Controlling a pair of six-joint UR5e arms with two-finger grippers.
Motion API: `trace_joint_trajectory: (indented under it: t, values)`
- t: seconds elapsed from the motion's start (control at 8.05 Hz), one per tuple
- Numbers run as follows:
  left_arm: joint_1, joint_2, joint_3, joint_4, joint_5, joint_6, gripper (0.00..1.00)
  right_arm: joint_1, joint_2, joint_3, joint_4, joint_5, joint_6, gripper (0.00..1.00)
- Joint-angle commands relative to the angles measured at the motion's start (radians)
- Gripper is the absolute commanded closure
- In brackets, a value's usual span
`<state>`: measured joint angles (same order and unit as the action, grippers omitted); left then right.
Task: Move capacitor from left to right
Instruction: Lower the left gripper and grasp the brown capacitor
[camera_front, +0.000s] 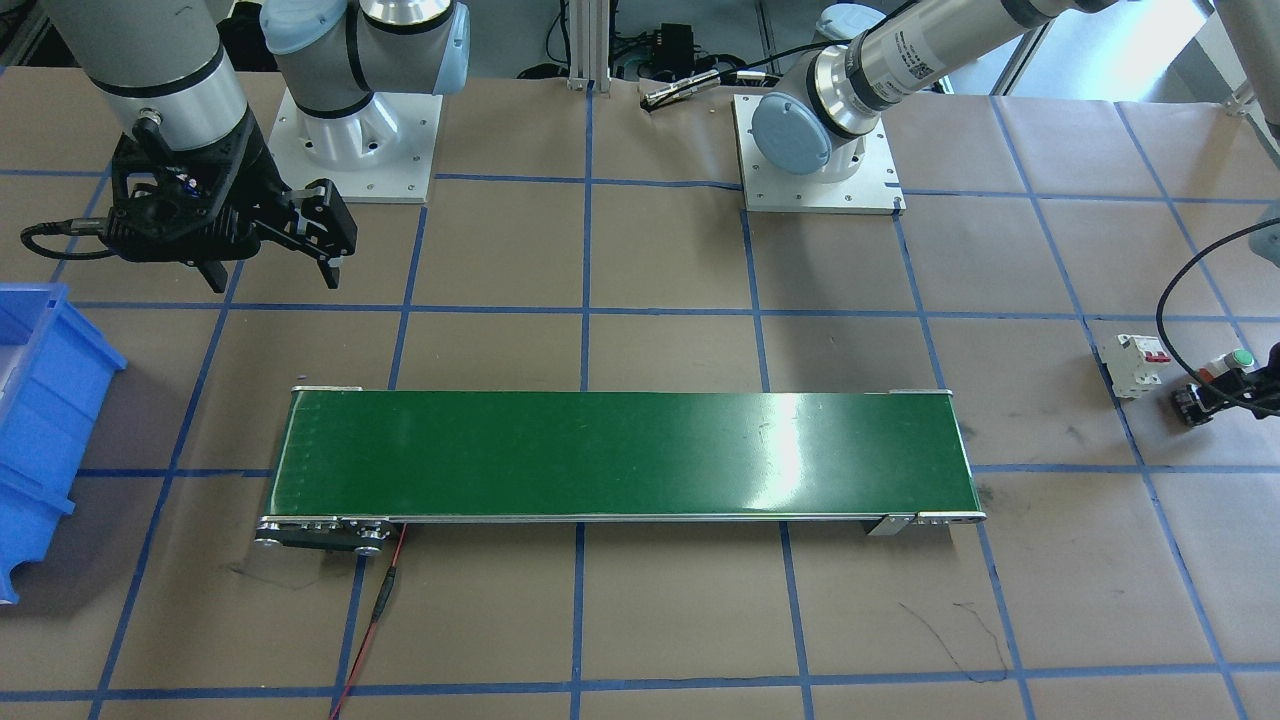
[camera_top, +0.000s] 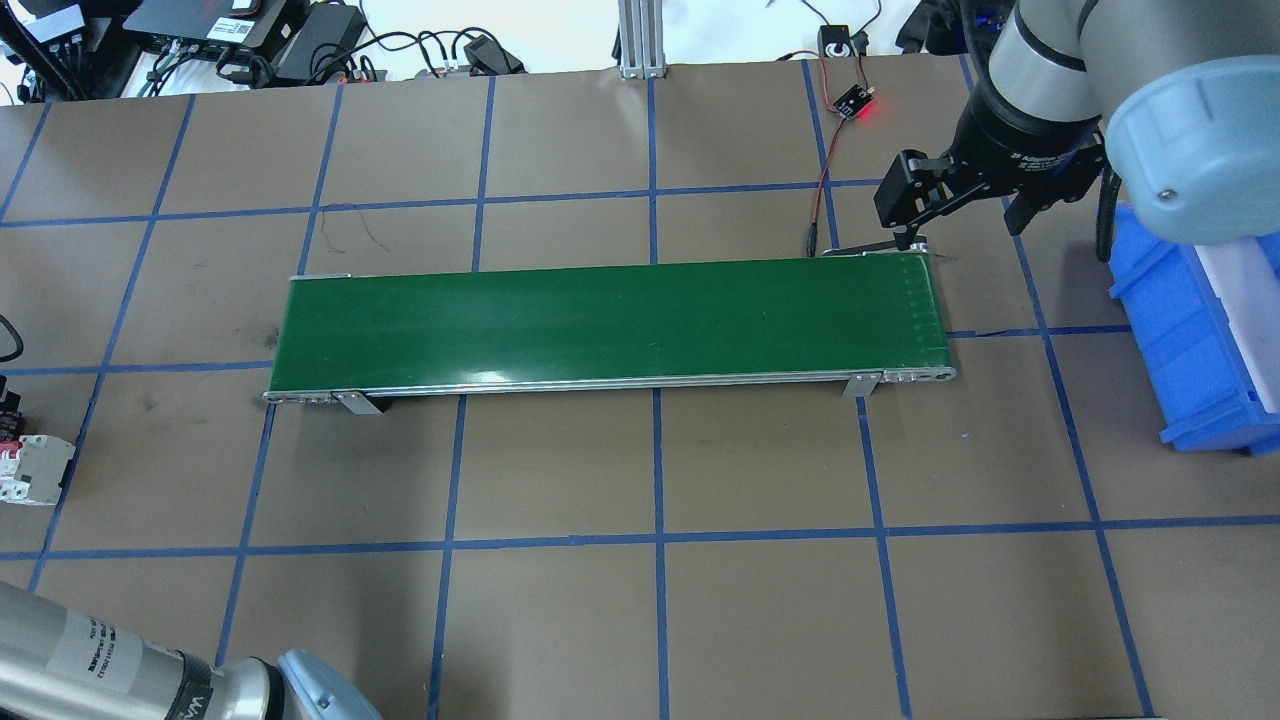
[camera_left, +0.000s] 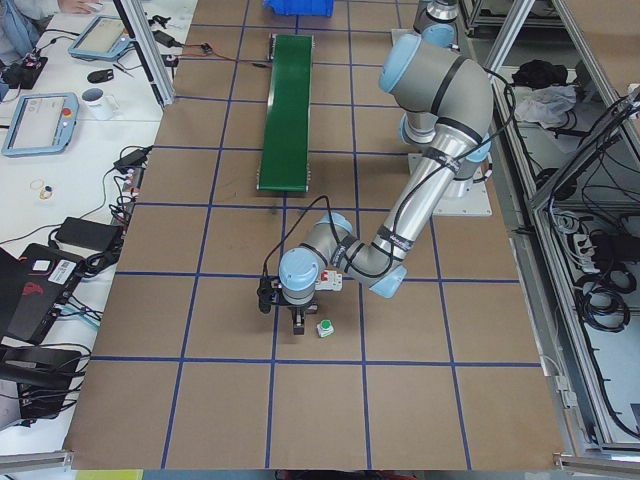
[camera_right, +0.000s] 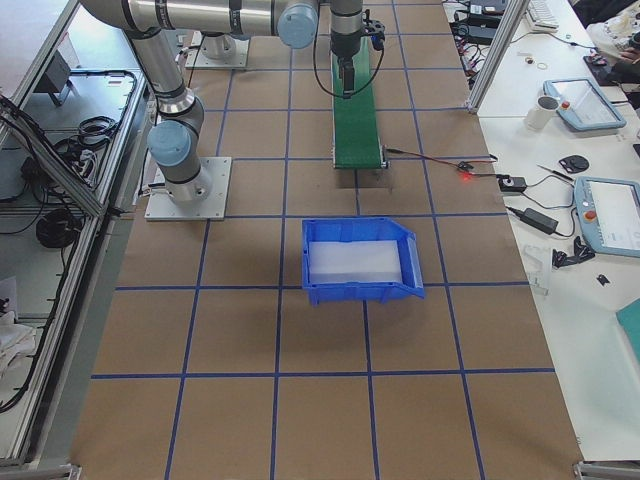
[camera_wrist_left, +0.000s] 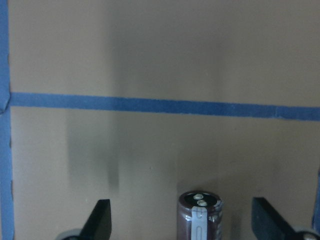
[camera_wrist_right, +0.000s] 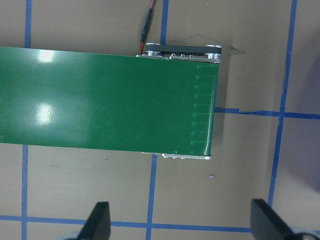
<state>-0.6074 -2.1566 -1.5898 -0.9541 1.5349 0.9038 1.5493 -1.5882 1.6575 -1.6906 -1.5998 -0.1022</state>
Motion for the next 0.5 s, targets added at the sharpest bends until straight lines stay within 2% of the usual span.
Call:
trace_joint_trajectory:
  t: [0.0, 0.25, 0.37]
  values:
    - [0.0, -0.011, -0.001, 0.0, 0.004, -0.003, 0.0, 0.0, 0.002, 0.002, 0.002, -0.002, 0.001, 0.0]
    - [0.0, -0.014, -0.006, -0.009, 0.001, -0.025, 0.0, 0.0, 0.001, 0.005, 0.003, -0.023, 0.001, 0.0]
    - [0.0, -0.014, -0.013, -0.017, 0.002, -0.025, 0.13, 0.0, 0.001, 0.007, 0.003, -0.025, 0.001, 0.0]
